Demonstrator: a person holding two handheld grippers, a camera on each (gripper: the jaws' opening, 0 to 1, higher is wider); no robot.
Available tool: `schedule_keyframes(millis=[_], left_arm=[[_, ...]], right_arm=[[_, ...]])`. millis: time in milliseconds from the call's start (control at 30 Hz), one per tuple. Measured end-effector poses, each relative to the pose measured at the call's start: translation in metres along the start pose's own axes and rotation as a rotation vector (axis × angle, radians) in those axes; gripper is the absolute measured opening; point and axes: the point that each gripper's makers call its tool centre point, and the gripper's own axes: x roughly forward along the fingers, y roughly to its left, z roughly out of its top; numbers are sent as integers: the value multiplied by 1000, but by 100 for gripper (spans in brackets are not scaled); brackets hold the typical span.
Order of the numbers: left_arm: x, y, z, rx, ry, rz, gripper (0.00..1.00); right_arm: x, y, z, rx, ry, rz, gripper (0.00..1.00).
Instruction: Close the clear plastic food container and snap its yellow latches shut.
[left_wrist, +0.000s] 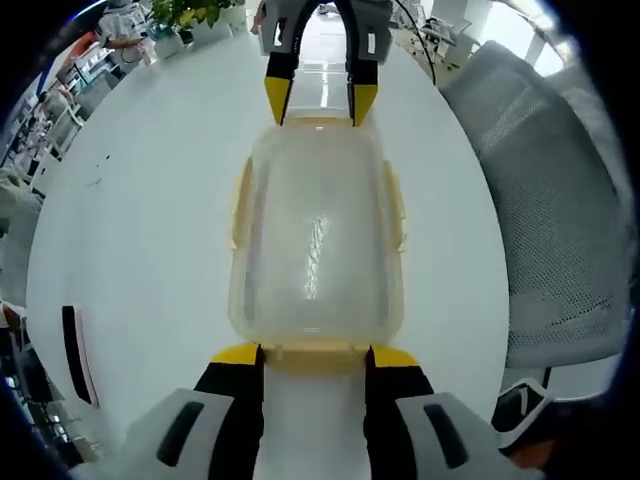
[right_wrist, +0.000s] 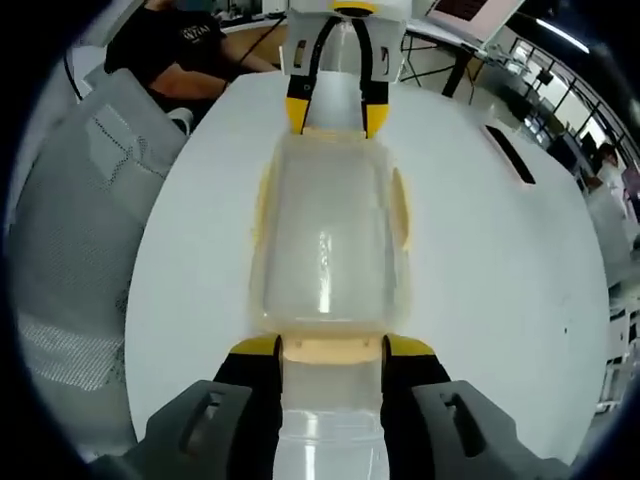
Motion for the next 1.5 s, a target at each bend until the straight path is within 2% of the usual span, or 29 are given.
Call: schedule_keyframes(millis=[67, 133, 300, 433, 667, 967, 1267, 1500], left_arm=[[-9, -2, 4, -4, 12, 11, 33], [-18, -5, 10, -19, 7, 19, 33], [-34, -7, 23, -23, 11, 50, 33], [-43, -10, 43, -25, 12, 64, 34], [-31, -13, 100, -14, -17, 66, 34], [0, -10, 177, 27, -26, 40, 34], [30, -10, 224, 40, -17, -1, 34], [41, -7, 235, 49, 19, -17, 34]], right_arm=[[-10, 0, 4, -16, -19, -5, 34], [-18, -4, 6, -69, -24, -34, 34], [-43, -1, 8, -68, -67, -28, 34], [-63, 1, 1, -86, -75, -35, 34], [-97, 4, -45, -81, -69, -46, 34], [-128, 9, -121, -34, -33, -45, 34], [-142, 12, -175, -7, -39, -31, 34], [-140, 11, -191, 2, -57, -18, 35]])
